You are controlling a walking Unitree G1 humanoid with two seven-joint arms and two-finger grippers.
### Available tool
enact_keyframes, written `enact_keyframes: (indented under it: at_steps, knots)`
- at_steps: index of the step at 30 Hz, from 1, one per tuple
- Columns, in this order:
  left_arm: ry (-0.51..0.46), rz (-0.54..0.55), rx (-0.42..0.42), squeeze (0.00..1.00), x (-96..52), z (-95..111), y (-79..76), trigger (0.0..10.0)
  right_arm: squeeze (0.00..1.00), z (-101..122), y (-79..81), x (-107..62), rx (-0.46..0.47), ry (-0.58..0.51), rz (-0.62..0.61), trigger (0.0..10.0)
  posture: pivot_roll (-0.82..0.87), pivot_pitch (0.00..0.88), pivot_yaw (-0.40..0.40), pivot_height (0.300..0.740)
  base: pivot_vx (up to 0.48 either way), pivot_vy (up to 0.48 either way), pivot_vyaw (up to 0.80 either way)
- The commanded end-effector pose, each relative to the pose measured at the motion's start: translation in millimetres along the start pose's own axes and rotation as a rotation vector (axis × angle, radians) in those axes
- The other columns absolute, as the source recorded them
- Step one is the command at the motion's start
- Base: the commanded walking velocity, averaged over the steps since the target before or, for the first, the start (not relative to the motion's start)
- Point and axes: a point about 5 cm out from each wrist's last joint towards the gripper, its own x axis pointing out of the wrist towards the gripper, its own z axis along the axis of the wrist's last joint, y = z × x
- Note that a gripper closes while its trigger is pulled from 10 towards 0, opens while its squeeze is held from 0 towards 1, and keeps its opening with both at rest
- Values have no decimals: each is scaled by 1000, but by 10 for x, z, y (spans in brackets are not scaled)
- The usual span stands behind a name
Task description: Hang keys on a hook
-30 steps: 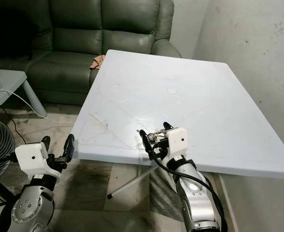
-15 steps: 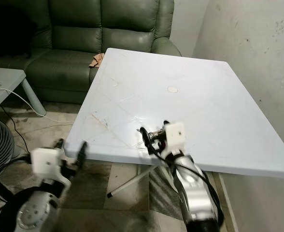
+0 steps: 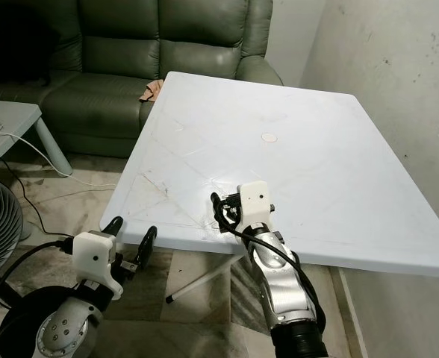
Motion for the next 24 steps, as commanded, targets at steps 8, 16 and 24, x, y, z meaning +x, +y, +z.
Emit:
enact_keyframes:
  at_steps: [8,16,24]
  knots:
    - [-2,-6,2,0,22,29,-34,10000,0,-117,37,35,31,104,-101,10000,7,22,-84,740,0,0,0]
    - [-1,-4,1,0,20,32,-38,10000,0,-117,56,54,47,131,-136,10000,9,26,-85,740,0,0,0]
    - [0,15,0,0,5,36,-43,10000,0,-20,200,160,139,131,-141,2392,21,34,-89,740,0,0,0]
